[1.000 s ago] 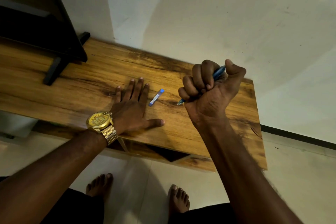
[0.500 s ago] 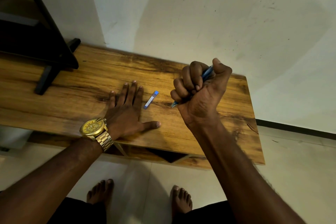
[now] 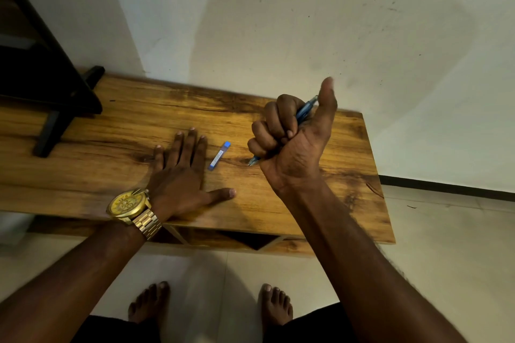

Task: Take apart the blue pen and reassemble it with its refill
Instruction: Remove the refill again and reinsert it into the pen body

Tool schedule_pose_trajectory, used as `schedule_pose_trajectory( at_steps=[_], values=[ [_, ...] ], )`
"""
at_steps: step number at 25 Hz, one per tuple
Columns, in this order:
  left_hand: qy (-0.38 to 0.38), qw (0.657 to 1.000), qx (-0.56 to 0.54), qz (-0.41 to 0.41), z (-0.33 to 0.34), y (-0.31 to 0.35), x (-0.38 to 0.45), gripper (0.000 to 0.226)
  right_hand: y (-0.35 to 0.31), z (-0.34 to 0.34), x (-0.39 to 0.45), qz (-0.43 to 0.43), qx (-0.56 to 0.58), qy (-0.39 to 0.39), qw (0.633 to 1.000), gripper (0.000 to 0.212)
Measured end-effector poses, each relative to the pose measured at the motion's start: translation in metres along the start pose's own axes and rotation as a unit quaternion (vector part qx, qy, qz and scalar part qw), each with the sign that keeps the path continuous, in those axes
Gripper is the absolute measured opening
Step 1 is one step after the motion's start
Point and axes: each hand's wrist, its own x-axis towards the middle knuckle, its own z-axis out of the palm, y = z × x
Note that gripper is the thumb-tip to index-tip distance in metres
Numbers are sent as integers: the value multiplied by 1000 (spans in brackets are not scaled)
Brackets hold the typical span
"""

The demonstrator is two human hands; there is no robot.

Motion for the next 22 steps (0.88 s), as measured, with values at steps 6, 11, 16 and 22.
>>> schedule_pose_trajectory(
  at_steps=[6, 11, 16, 22],
  values=[
    [1, 1000, -3, 0, -2, 1, -1, 148, 1, -1, 1, 4, -12, 16, 1000, 67],
    [3, 1000, 0, -5, -3, 2, -2, 150, -1, -2, 2, 1, -19, 16, 1000, 66],
    [7, 1000, 2, -4, -3, 2, -3, 147, 0, -3, 2, 6, -30, 18, 999, 68],
    [4, 1000, 1, -6, -3, 2, -3, 146, -1, -4, 1, 3, -39, 20, 999, 66]
  ],
)
